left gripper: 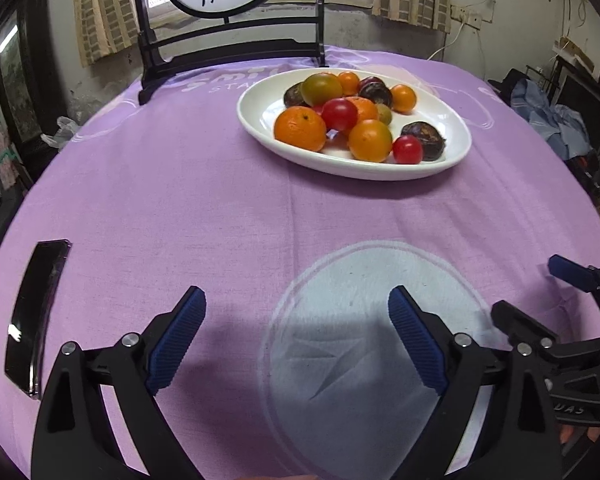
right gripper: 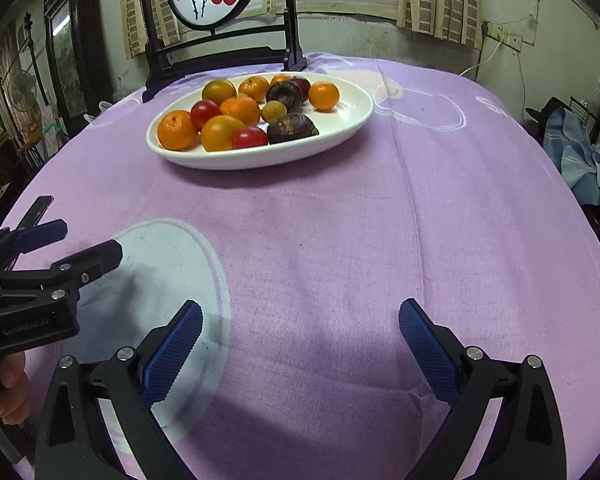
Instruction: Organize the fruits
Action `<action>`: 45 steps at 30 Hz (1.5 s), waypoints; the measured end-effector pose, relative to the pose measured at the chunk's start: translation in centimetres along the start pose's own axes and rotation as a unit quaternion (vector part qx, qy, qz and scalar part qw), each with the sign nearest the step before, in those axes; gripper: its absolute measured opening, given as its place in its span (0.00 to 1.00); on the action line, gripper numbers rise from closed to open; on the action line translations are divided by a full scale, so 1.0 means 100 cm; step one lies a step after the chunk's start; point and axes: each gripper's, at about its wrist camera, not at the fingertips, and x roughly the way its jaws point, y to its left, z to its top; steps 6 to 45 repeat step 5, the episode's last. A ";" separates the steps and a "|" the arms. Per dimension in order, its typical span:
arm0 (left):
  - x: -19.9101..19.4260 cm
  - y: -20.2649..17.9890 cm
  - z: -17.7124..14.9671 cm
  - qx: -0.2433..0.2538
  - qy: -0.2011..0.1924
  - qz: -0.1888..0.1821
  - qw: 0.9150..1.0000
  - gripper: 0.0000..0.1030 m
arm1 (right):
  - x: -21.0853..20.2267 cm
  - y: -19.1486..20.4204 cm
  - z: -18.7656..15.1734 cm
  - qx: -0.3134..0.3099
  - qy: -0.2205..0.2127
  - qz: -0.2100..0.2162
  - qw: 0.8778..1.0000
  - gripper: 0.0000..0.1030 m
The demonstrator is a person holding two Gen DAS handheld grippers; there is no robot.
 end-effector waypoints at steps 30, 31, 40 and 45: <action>0.008 -0.002 -0.003 0.003 0.014 0.003 1.000 0.93 | 0.006 -0.001 -0.002 0.001 0.016 -0.013 1.000 0.97; 0.008 -0.002 -0.003 0.003 0.014 0.003 1.000 0.93 | 0.006 -0.001 -0.002 0.001 0.016 -0.013 1.000 0.97; 0.008 -0.002 -0.003 0.003 0.014 0.003 1.000 0.93 | 0.006 -0.001 -0.002 0.001 0.016 -0.013 1.000 0.97; 0.008 -0.002 -0.003 0.003 0.014 0.003 1.000 0.93 | 0.006 -0.001 -0.002 0.001 0.016 -0.013 1.000 0.97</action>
